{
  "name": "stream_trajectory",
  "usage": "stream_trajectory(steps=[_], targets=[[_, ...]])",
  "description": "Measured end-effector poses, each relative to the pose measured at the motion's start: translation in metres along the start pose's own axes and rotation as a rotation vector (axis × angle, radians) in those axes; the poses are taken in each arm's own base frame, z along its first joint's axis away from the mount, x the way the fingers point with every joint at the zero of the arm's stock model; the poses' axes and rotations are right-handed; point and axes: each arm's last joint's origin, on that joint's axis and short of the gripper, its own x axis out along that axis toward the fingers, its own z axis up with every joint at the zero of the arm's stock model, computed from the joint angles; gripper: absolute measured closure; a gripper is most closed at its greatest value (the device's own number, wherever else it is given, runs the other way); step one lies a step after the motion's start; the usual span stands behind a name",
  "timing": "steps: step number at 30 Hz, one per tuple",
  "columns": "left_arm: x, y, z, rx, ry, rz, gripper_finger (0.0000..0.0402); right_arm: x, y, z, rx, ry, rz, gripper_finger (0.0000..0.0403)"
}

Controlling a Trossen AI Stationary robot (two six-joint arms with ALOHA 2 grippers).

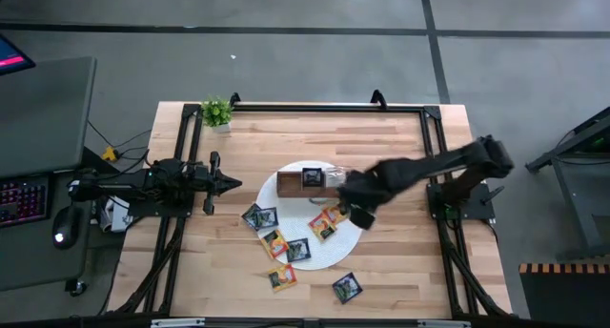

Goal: Pick & Place Tea
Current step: Put the blue tea bag into the middle section of the wooden organizer

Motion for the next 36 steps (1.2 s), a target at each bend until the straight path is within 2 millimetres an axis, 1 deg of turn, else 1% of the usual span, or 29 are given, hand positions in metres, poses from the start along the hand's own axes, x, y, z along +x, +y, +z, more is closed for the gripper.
stream_trajectory(steps=[2,5,10,16,21,24,29,33,36], targets=[[0.0,0.0,0.0,0.0,0.0,0.0,0.0401,0.005,0.006,-0.019,0.066,0.024,0.047,0.0292],[0.0,0.0,0.0,0.0,0.0,0.0,0.0401,0.014,0.018,-0.042,0.141,0.059,0.138,0.0292],[0.0,0.0,0.0,0.0,0.0,0.0,0.0401,0.037,0.04,-0.063,0.213,0.115,0.275,0.0292],[0.0,0.0,0.0,0.0,0.001,0.0,0.0401,0.066,0.072,-0.071,0.289,0.141,0.439,0.0292],[0.0,0.0,0.0,0.0,0.0,0.0,0.0401,0.081,0.095,-0.073,0.3,0.189,0.468,0.0286],[0.0,0.0,0.0,0.0,0.0,0.0,0.0401,0.089,0.107,-0.075,0.292,0.206,0.495,0.0267],[0.0,0.0,0.0,0.0,0.001,0.0,0.0401,0.1,0.125,-0.081,0.28,0.218,0.55,0.0217],[0.0,0.0,0.0,0.0,0.0,0.0,0.0401,0.104,0.131,-0.089,0.26,0.194,0.536,0.0178],[0.0,0.0,0.0,0.0,0.0,0.0,0.0401,0.103,0.134,-0.095,0.242,0.163,0.526,0.016]])
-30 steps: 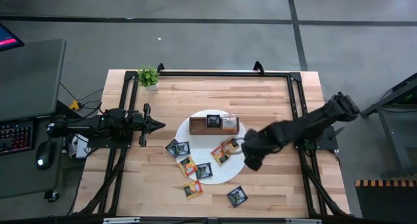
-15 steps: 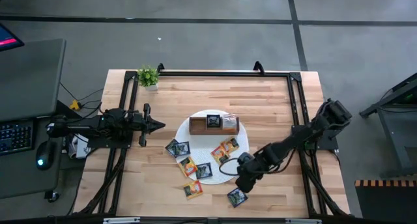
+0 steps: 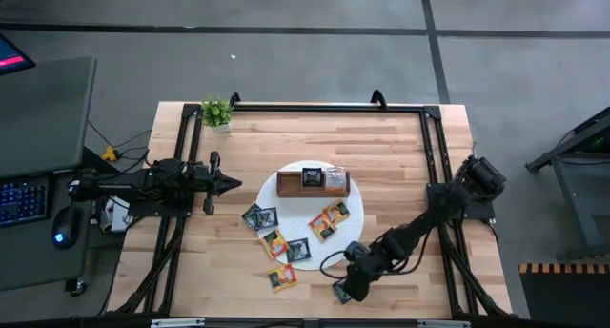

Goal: Pick & Place Tea
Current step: Put the blue tea bag into the middle section of the wooden organizer

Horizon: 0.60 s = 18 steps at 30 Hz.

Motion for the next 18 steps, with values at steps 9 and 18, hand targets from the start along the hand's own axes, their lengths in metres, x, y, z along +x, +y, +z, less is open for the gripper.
stream_trajectory(steps=[9,18], targets=[[0.0,0.0,0.0,0.0,0.0,0.001,0.0401,0.012,0.0,-0.008,-0.017,-0.091,-0.024,0.0153],[0.0,0.0,0.0,0.0,0.0,0.0,0.0401,0.03,-0.001,-0.006,-0.015,-0.09,-0.033,0.0153]])
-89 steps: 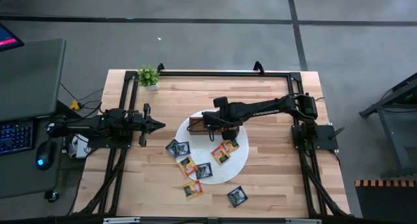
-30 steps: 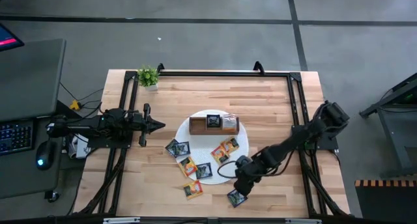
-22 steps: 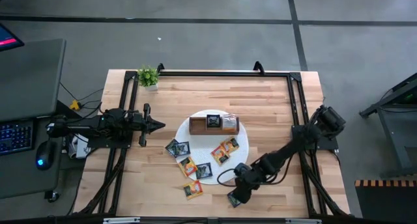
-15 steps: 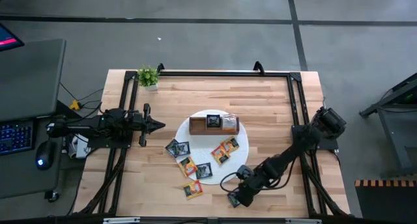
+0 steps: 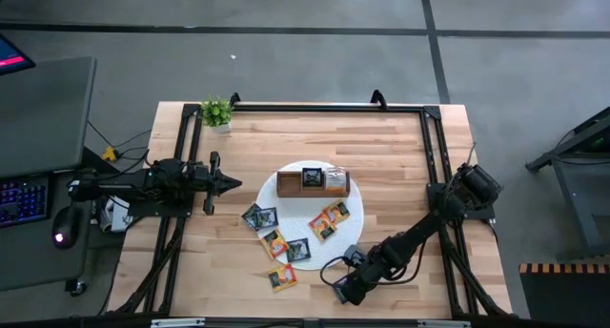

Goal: Pick & Place Tea
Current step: Put the blue tea bag into the middle section of the wooden organizer

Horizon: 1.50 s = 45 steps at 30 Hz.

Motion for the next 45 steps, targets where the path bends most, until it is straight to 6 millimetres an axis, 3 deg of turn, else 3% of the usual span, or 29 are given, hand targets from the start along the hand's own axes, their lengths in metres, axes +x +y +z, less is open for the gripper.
stream_trajectory(steps=[21,34,45], targets=[[0.0,0.0,0.0,0.0,0.0,0.0,0.0401,0.004,0.005,0.002,0.004,-0.022,0.058,0.0154],[0.0,0.0,0.0,0.0,0.0,0.0,0.0401,0.016,0.003,0.003,0.027,-0.037,0.035,0.0217],[0.0,0.0,0.0,0.0,0.0,0.0,0.0401,0.016,-0.001,0.004,0.024,-0.05,0.002,0.0241]])
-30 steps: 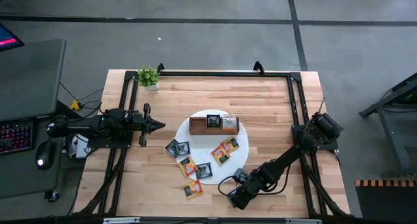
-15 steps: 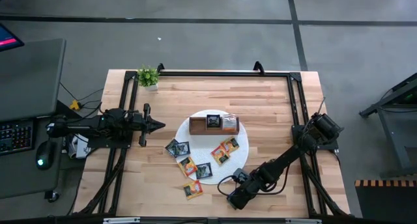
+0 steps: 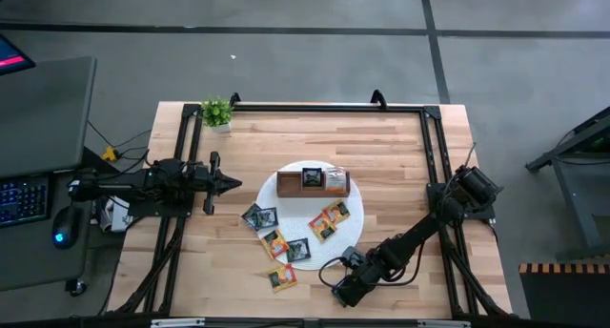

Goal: Pick & Place Tea
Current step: Put the blue tea bag into the middle section of the wooden organizer

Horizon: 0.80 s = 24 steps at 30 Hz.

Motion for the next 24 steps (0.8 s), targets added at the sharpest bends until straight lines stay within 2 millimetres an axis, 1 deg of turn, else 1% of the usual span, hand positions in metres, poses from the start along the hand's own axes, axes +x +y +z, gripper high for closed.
stream_trajectory(steps=[14,24], targets=[[0.0,0.0,0.0,0.0,0.0,0.001,0.0401,0.0005,-0.0031,0.0048,-0.036,0.004,-0.022,0.0246],[0.0,0.0,0.0,0.0,0.0,0.001,0.0401,0.0059,-0.0061,0.006,-0.079,0.02,-0.048,0.0245]])
